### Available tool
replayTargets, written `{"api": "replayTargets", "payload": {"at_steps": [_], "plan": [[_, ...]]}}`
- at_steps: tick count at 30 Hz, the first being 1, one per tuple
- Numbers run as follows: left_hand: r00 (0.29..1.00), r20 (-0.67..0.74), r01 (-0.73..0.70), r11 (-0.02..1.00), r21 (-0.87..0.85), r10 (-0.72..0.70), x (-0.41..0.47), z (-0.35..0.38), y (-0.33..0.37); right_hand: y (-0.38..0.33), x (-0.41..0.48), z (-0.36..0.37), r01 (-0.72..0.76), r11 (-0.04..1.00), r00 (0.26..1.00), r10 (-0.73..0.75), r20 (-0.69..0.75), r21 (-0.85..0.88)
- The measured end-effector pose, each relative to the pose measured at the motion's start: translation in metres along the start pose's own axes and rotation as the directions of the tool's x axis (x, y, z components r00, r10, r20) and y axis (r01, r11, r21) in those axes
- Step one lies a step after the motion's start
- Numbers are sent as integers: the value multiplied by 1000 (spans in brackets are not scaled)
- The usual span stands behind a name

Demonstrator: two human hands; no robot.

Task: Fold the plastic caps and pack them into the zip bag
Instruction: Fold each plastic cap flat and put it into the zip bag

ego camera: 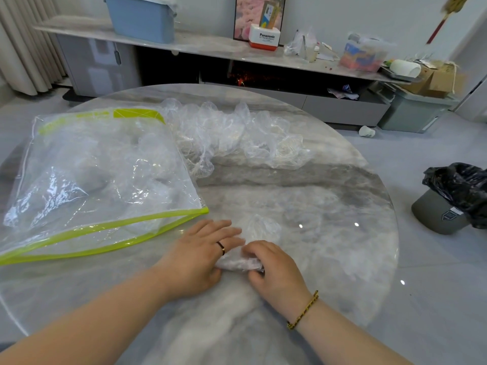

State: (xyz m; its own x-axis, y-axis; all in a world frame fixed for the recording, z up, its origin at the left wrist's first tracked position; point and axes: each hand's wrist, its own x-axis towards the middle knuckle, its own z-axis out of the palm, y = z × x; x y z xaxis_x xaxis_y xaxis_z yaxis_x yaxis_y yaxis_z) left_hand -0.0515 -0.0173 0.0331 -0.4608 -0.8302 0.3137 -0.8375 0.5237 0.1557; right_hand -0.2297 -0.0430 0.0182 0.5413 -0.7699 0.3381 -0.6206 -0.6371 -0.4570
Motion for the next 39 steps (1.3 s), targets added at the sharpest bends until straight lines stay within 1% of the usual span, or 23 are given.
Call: {"api": "replayTargets", "payload": {"at_steps": [2, 3, 5, 6, 8, 11, 13, 14, 17, 18, 21, 22, 23, 24, 25, 26, 27, 28, 30, 33, 35, 37, 39], "plan": [[999, -22, 26, 1000, 6, -26, 2, 1, 1, -3, -2, -4, -108, 974, 994, 109, 3, 198], [997, -54, 53, 998, -30, -54, 2, 3, -1, -5, -3, -7, -186, 935, 982, 182, 41, 303], [985, -67, 138, 957, -254, -160, 1, 3, -1, -10, -4, -12, -303, 847, 952, 290, 98, 437], [966, -47, 217, 894, -391, -255, 1, 1, -1, -12, -4, -14, -334, 820, 940, 329, 93, 465], [891, 116, 418, 693, -587, -439, 2, -4, 0, -12, -5, -13, -398, 770, 904, 423, 67, 498], [790, 262, 562, 483, -672, -555, 5, -1, 3, -13, -3, -10, -490, 739, 842, 538, 32, 463], [735, 292, 610, 408, -679, -613, 7, 3, 5, -12, 2, -10, -518, 744, 826, 564, 19, 422], [711, 297, 632, 394, -667, -638, 8, 3, 7, -12, 5, -11, -531, 738, 815, 579, 13, 417], [672, 310, 648, 330, -687, -673, 13, 4, 9, -6, 11, -14, -559, 724, 792, 610, 4, 404], [667, 294, 644, 331, -690, -685, 14, 2, 12, -4, 13, -15, -567, 721, 789, 615, 9, 399], [670, 177, 648, 452, -613, -721, 13, 2, 15, -2, 14, -17, -562, 754, 807, 591, 24, 338], [686, 114, 639, 521, -566, -718, 13, 2, 16, -1, 14, -18, -548, 785, 823, 568, 19, 288], [730, -7, 596, 642, -483, -683, 12, 3, 16, 0, 15, -19, -534, 812, 837, 547, 15, 236], [796, -137, 515, 779, -357, -589, 11, 4, 15, -1, 16, -20, -527, 827, 844, 535, 13, 196], [867, -200, 416, 884, -211, -456, 10, 6, 15, -1, 16, -21, -518, 843, 853, 522, 12, 148], [921, -231, 299, 950, -92, -313, 8, 10, 16, -1, 18, -22, -513, 855, 858, 514, 15, 68], [955, -221, 198, 980, -30, -200, 7, 14, 16, -2, 19, -23, -519, 853, 853, 521, 28, -50], [974, -182, 132, 991, -11, -132, 6, 17, 18, -3, 21, -25, -526, 834, 840, 540, 49, -168], [991, -39, 125, 992, -19, -126, 3, 18, 19, -4, 24, -31, -529, 796, 813, 575, 94, -295], [968, 94, 242, 965, -96, -233, 6, 6, 21, -3, 30, -33, -531, 802, 801, 581, 147, -273], [941, 135, 334, 913, -236, -309, 9, -1, 21, -4, 30, -32, -502, 837, 823, 540, 178, -220], [872, 272, 489, 719, -494, -406, 9, -5, 22, -5, 30, -31, -465, 882, 856, 470, 215, -76], [819, 300, 548, 514, -659, -489, 11, -7, 20, -9, 31, -32, -442, 885, 877, 393, 277, 146]]}}
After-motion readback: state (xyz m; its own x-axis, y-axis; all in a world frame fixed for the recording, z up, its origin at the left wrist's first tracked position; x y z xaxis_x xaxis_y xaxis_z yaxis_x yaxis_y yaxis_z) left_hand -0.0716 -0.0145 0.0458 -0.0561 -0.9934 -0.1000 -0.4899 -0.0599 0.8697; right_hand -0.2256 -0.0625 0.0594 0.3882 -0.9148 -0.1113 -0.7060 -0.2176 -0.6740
